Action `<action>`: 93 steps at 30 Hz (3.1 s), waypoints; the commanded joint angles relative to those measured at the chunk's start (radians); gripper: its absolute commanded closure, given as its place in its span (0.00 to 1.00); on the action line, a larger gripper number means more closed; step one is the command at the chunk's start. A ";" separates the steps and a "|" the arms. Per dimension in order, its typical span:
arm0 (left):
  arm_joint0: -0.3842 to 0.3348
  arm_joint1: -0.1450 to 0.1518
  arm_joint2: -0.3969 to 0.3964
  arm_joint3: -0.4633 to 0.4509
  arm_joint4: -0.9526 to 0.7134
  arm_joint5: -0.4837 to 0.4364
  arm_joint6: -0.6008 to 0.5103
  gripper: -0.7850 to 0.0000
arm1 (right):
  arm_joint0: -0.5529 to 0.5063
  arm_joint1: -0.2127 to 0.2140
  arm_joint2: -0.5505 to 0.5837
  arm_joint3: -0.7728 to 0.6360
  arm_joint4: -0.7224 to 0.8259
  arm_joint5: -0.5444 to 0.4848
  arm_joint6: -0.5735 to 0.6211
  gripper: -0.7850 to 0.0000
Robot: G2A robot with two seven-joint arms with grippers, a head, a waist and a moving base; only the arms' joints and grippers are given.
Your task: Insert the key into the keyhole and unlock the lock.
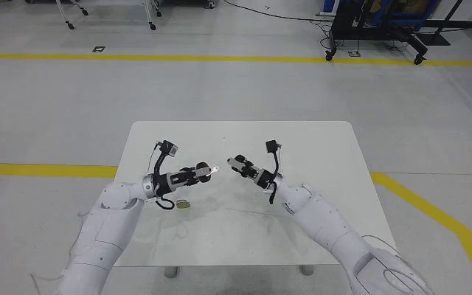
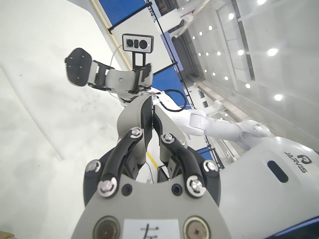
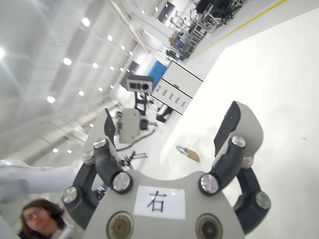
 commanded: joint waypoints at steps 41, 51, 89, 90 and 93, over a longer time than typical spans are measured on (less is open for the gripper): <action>-0.095 0.049 0.239 -0.012 0.210 -0.014 0.014 1.00 | -0.165 0.134 0.150 -0.374 0.159 0.210 0.618 0.83; -0.105 0.063 0.268 -0.014 0.202 -0.028 0.028 1.00 | -0.146 0.130 0.134 -0.354 0.168 0.202 0.634 1.00; -0.102 0.112 0.197 -0.014 0.287 -0.076 0.173 0.00 | -0.325 0.200 0.361 -0.371 0.168 -0.166 0.438 1.00; -0.090 0.123 0.166 -0.027 0.352 -0.075 0.213 0.00 | -0.325 0.200 0.361 -0.371 0.168 -0.166 0.438 1.00; -0.037 0.159 0.059 -0.097 0.523 -0.065 0.288 0.00 | -0.325 0.200 0.361 -0.371 0.168 -0.166 0.438 1.00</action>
